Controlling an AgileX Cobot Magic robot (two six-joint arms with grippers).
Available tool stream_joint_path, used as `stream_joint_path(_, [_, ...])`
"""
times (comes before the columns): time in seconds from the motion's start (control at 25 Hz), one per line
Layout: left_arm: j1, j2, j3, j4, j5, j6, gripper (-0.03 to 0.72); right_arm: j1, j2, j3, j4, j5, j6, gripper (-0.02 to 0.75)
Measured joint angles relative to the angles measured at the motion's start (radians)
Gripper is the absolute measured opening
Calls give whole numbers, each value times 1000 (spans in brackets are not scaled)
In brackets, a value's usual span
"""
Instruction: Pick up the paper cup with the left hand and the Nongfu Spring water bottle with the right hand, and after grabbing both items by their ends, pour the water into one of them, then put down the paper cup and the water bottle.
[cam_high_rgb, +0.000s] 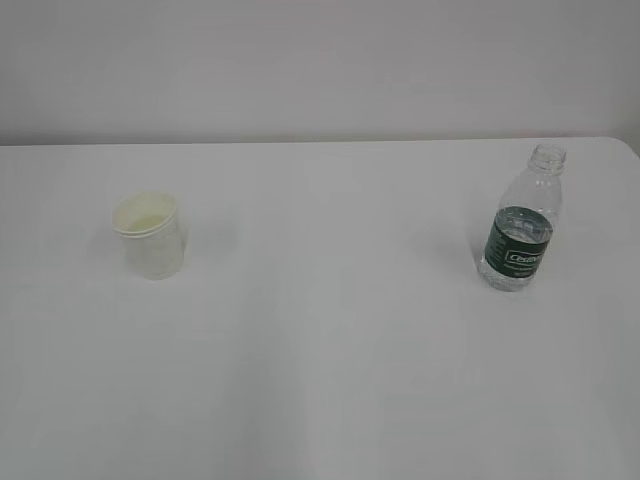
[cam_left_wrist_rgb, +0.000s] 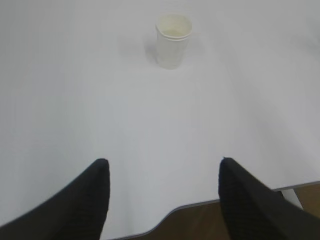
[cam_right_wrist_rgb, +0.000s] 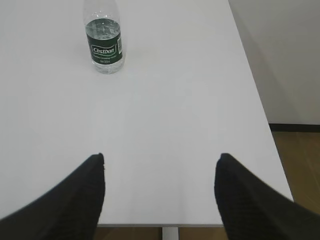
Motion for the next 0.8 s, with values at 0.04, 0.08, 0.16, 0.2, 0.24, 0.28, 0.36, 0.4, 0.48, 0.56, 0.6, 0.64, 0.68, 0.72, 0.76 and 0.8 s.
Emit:
stream_joint_path(0.04, [0,0,2,2,-2,0,486,0,0,2,-2,-2,0,523])
stream_joint_path(0.08, [0,0,7,4,-5,0,486,0,0,4,-2,-2,0,523])
stream_joint_path(0.16, [0,0,13,4,-13,0,486,0,0,5,-2,-2,0,523])
stream_joint_path(0.2, [0,0,15,4,-16,0,486,0,0,5,-4,-4,0,523])
stream_joint_path(0.24, [0,0,17,4,-16,0,486,0,0,10,-6,-8,0,523])
stream_joint_path(0.28, [0,0,17,4,-16,0,486,0,0,15,-6,-13,0,523])
stream_joint_path(0.36, [0,0,17,4,-16,0,486,0,0,21,-6,-15,0,522])
stream_joint_path(0.4, [0,0,17,4,-16,0,486,0,0,21,-6,-17,0,522])
stream_joint_path(0.48, [0,0,17,4,-16,0,485,0,0,21,-6,-17,0,522])
stream_joint_path(0.56, [0,0,17,4,-17,0,484,0,0,21,-6,-17,0,521])
stream_joint_path(0.6, [0,0,17,4,-17,0,484,0,0,21,-6,-17,0,521])
stream_joint_path(0.64, [0,0,17,4,-17,0,484,0,0,21,-6,-17,0,521])
stream_joint_path(0.68, [0,0,17,4,-17,0,484,0,0,21,-6,-17,0,521])
stream_joint_path(0.72, [0,0,17,4,-17,0,484,0,0,21,-6,-17,0,521])
stream_joint_path(0.76, [0,0,17,4,-17,0,484,0,0,21,-6,-17,0,521])
stream_joint_path(0.8, [0,0,17,4,-17,0,484,0,0,21,-6,-17,0,521])
